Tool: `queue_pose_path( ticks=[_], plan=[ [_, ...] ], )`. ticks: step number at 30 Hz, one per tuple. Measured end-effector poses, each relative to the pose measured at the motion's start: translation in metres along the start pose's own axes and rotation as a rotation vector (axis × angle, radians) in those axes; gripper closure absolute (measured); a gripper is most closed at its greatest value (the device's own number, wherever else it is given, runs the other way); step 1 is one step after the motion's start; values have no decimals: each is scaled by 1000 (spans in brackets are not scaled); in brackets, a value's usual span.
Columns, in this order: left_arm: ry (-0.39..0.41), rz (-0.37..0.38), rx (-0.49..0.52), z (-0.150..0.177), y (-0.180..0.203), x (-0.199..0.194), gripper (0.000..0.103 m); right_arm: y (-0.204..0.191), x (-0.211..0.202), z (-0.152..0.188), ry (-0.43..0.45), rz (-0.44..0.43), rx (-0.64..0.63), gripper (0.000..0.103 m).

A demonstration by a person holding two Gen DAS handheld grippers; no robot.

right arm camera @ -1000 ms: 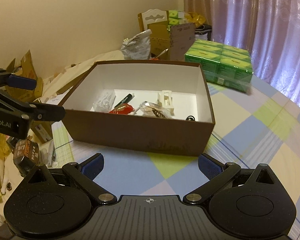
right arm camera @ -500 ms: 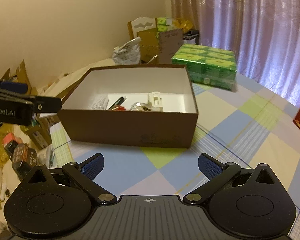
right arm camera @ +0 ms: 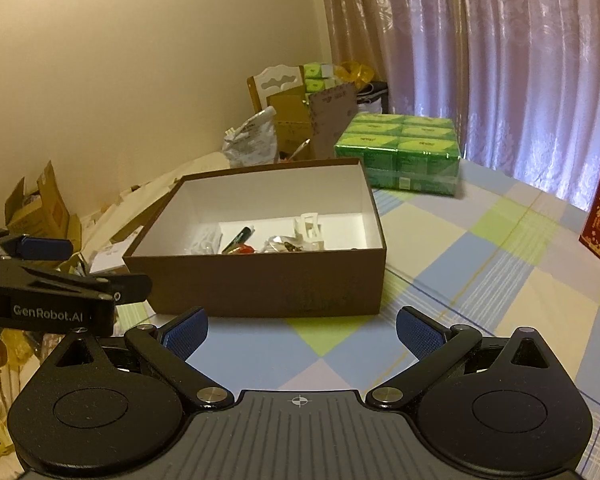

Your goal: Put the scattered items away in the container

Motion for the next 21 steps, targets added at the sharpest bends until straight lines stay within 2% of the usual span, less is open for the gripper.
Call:
queue_pose_path(
  ticks=[6, 13, 21],
  plan=[
    [-32, 10, 3, 9, 9, 1, 1, 4, -2, 5, -1, -11, 14, 0],
    [-62, 10, -7, 18, 15, 4, 1, 9, 1, 16, -23, 15, -12, 0],
    [-58, -10, -23, 22, 16, 8, 1, 13, 6, 25, -56, 30, -22, 0]
  ],
)
Point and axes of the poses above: each gripper's, at about its wrist camera, not at the fingertips, and x roughly the way its jaws point, y to its right, z to its underside, the point moved 7 cm from there along x, roughly the way its jaws point, and after that the axes turned 7 degrees about -z, right-handed, at the moved point
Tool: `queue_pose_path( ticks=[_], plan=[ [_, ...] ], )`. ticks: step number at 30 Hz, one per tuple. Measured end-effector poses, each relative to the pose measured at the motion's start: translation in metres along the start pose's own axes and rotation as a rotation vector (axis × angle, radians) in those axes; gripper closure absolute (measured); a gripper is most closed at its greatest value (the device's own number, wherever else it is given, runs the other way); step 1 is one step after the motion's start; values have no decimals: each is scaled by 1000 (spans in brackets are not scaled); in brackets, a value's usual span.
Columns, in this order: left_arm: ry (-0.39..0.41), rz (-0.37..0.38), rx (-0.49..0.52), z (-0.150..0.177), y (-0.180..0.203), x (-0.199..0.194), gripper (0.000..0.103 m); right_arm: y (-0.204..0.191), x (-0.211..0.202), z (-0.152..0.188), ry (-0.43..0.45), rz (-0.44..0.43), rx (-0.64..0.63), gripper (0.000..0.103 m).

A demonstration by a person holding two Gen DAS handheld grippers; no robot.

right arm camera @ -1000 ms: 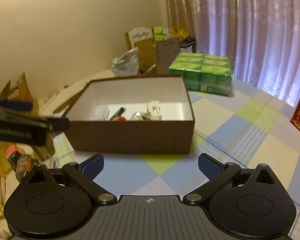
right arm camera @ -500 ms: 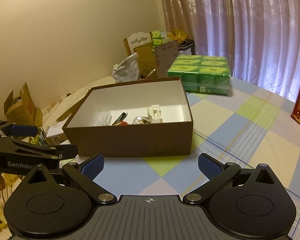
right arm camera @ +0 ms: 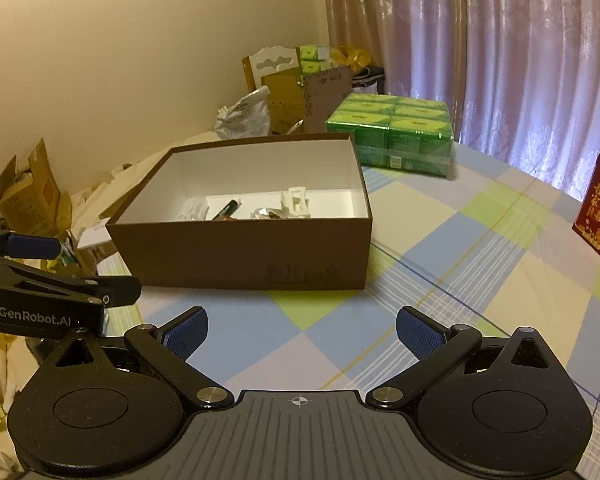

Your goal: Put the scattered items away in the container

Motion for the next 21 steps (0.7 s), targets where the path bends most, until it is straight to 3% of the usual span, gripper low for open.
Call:
queue_pose_path(
  ticks=[10, 21],
  plan=[
    [51, -35, 8, -5, -1, -1, 1, -1, 5, -2, -11, -1, -5, 0],
    [18, -37, -15, -3, -10, 7, 1, -5, 17, -5, -27, -12, -22, 0]
  ],
)
Point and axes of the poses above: each gripper's, at about its wrist camera, not at the fingertips, and x roughly the way its jaws point, y to its right, z to its underside, the point moved 7 cm from there along x, roughly the way its jaws point, and after that the axes turned 7 degrees about -z, right-handed, at the moved point
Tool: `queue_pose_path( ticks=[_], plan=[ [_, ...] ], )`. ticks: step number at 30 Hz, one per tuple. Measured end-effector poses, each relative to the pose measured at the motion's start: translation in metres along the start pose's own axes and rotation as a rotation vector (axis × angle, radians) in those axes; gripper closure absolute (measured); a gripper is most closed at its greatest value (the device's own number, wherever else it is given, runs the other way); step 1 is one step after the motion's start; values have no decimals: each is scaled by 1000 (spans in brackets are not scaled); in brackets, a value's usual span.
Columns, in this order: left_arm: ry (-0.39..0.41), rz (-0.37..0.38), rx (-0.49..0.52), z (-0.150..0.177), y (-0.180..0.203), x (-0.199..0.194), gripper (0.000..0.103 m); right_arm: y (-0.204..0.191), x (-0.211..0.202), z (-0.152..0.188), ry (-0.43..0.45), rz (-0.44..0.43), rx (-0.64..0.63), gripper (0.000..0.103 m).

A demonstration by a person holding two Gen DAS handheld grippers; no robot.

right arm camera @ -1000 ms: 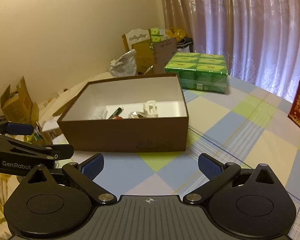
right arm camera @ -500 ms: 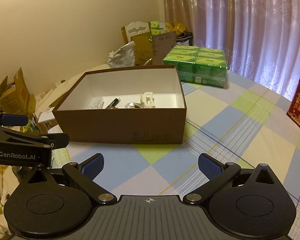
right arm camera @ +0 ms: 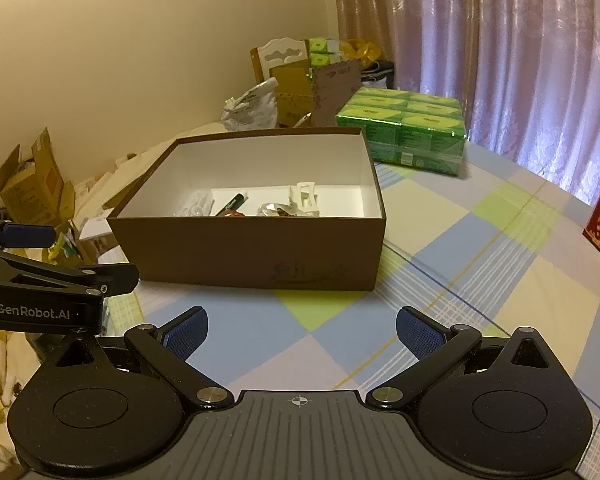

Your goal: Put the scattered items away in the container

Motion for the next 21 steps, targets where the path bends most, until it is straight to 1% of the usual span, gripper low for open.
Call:
queue_pose_path(
  ticks=[9, 21],
  plan=[
    [-45, -6, -5, 5, -4, 16, 1, -5, 14, -2, -20, -16, -17, 0],
    [-63, 4, 7, -1, -4, 31, 1, -2, 27, -8, -35, -8, -20, 0]
  ],
)
Point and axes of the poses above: each gripper's, at about its wrist camera, not at the fingertips, and x roughly the way its jaws point, y to its right, z to its underside, the point moved 7 cm from there along x, roughly the way its jaws point, and after that the axes turned 7 degrees about -z, right-handed, at the moved point
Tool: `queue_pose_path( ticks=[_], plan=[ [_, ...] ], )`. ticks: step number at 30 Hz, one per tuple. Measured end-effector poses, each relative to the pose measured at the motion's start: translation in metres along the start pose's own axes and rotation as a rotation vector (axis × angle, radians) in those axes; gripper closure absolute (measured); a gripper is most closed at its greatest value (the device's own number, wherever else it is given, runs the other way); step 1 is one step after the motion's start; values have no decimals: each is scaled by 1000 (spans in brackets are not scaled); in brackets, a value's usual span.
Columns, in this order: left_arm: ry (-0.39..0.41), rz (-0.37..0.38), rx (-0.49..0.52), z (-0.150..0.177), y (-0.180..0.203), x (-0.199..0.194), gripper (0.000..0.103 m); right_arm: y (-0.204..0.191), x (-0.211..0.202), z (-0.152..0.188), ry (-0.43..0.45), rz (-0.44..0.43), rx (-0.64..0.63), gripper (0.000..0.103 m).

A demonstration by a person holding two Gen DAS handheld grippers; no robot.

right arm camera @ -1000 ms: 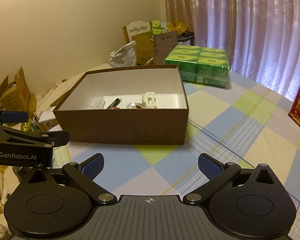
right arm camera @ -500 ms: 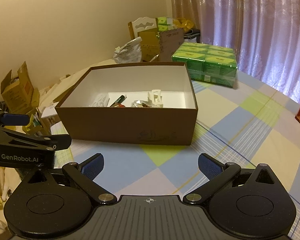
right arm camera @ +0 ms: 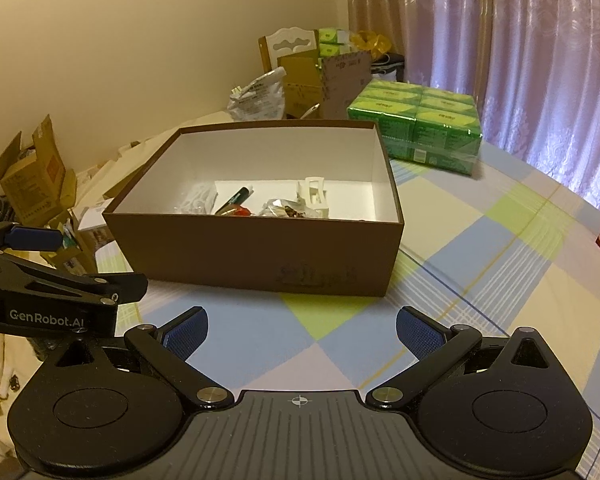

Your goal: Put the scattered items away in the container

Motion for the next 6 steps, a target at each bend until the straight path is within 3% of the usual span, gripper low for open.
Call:
queue_pose_path(
  ticks=[6],
  plan=[
    [-12, -3, -1, -2, 0, 6, 1, 0, 2, 0, -4, -3, -2, 0]
  ],
)
Point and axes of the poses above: each gripper's, at about its wrist camera, not at the fingertips, and x roughly the way its jaws point, y to its right, z to its underside, the point moved 7 cm from there along x, roughly the way its jaws point, and after that the axes turned 7 degrees about -z, right-handed, at the moved point
